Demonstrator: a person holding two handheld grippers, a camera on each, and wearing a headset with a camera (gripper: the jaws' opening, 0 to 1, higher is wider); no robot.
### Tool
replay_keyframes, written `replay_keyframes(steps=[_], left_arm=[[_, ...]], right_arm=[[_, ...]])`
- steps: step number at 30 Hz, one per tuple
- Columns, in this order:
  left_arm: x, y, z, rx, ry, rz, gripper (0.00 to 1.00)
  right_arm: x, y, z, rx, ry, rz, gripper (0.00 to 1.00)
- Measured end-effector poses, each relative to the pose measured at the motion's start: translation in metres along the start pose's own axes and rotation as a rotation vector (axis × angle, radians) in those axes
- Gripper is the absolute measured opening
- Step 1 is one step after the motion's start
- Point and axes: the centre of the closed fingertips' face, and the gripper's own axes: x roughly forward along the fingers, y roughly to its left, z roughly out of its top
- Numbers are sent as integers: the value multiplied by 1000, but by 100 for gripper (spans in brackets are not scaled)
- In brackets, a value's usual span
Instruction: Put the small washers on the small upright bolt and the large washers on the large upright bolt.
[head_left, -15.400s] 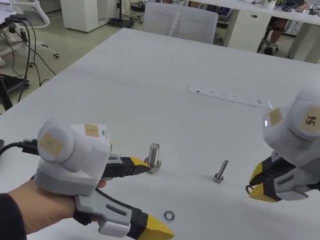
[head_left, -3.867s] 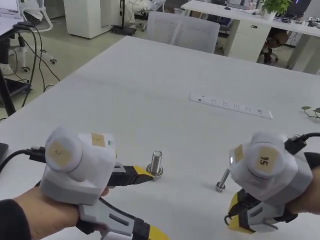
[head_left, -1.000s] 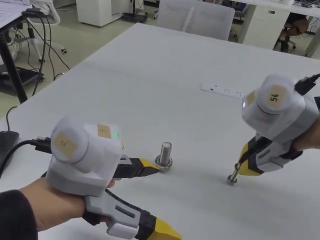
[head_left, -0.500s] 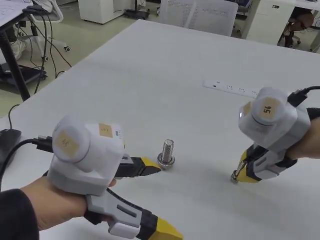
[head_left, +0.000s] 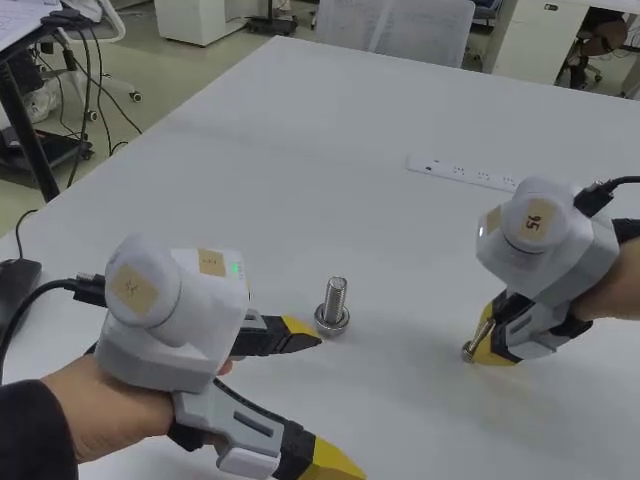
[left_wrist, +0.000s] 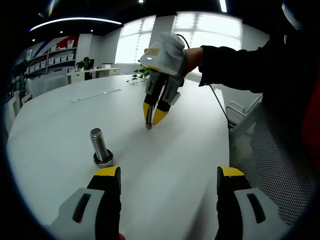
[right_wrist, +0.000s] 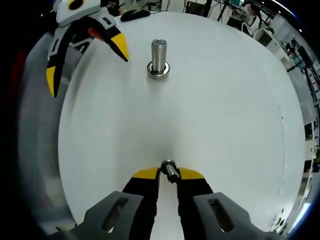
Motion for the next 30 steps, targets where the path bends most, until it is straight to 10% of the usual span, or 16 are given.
replay_keyframes(steps=[30], left_arm=[[2, 0, -2, -1, 17, -9, 78]], right_arm=[[-20, 5, 0, 120, -197, -31, 58]])
